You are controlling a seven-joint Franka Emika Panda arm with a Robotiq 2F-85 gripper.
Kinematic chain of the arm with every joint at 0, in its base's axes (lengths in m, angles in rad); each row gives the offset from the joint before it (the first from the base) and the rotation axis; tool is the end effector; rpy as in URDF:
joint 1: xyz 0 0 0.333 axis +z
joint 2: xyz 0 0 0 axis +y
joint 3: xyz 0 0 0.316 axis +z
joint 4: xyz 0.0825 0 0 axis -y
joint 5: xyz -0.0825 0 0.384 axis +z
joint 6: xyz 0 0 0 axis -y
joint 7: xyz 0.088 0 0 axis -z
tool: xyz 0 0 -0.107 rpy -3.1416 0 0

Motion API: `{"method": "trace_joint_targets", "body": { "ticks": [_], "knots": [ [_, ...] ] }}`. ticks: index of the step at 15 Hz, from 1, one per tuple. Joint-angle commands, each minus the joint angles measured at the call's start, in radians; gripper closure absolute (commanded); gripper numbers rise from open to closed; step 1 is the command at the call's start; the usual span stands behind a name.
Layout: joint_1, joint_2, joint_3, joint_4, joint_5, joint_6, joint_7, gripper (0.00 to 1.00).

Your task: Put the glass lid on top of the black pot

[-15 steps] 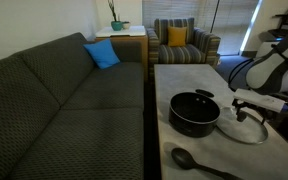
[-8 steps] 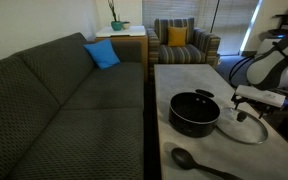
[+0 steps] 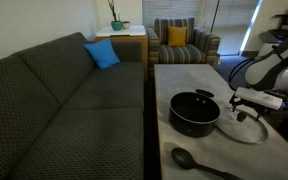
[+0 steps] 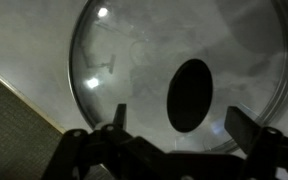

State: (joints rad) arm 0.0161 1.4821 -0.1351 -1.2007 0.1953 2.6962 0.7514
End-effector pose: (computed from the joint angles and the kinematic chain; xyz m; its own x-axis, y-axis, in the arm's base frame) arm 0.6556 -0.0665 -0.1294 0.6039 -0.7952 0.0536 -0.7967 -0.6042 0.0133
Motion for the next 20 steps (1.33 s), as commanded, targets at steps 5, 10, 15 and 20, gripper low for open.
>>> {"method": "trace_joint_targets", "body": {
  "ticks": [5, 10, 15, 20],
  "knots": [
    [-0.016, -0.001, 0.044, 0.023, 0.009, -0.056, -0.038, 0.0],
    [-0.019, -0.001, 0.036, 0.022, 0.011, -0.055, -0.027, 0.48],
    [-0.018, -0.001, 0.032, 0.019, 0.01, -0.055, -0.024, 0.84],
    [0.011, -0.002, 0.007, 0.026, -0.009, -0.088, -0.01, 0.86]
  ]
}}
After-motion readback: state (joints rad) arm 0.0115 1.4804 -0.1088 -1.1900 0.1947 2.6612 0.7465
